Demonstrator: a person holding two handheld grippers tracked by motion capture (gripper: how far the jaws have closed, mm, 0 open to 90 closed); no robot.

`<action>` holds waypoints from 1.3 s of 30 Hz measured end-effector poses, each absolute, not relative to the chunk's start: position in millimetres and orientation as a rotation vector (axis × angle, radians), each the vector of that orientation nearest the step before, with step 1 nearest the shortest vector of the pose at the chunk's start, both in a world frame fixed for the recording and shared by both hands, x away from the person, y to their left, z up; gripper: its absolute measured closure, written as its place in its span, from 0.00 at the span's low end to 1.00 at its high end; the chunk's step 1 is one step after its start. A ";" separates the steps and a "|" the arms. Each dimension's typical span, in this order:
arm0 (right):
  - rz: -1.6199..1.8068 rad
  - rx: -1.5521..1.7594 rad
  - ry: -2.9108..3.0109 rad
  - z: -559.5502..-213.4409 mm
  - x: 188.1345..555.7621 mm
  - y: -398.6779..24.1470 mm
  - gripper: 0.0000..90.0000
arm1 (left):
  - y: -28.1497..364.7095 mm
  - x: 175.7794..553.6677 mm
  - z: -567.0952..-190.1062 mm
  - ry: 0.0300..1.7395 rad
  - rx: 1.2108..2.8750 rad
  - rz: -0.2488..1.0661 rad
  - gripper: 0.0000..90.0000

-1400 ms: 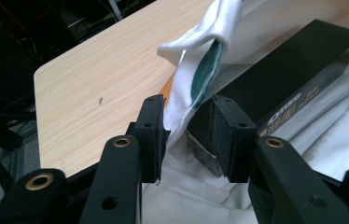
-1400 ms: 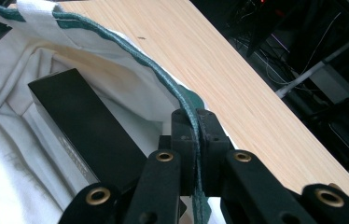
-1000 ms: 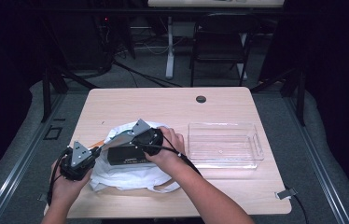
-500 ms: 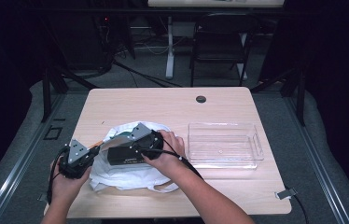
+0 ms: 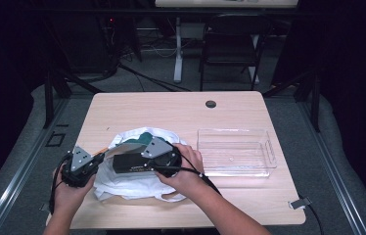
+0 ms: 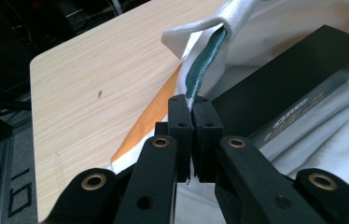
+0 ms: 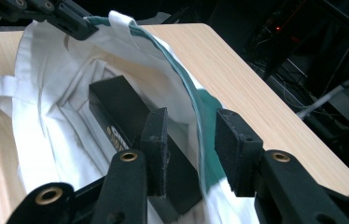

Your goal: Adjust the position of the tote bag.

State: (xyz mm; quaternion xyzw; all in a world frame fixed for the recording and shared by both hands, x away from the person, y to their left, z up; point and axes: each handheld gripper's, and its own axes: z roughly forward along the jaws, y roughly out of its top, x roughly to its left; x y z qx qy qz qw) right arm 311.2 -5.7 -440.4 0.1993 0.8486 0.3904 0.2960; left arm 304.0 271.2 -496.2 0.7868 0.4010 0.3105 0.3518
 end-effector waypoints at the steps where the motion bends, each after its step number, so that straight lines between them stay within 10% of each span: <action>1: 1.055 0.538 2.253 -440.8 308.0 -13.7 0.72 | 271.1 304.1 -496.2 1.038 2.034 0.804 0.98; 18: 1.009 0.609 2.256 -463.3 292.9 -52.6 0.82 | 272.0 304.0 -496.4 1.042 2.031 0.800 0.98; 39: 0.961 0.630 2.238 -475.9 296.3 -59.6 0.69 | 271.6 303.9 -496.6 1.040 2.031 0.801 0.98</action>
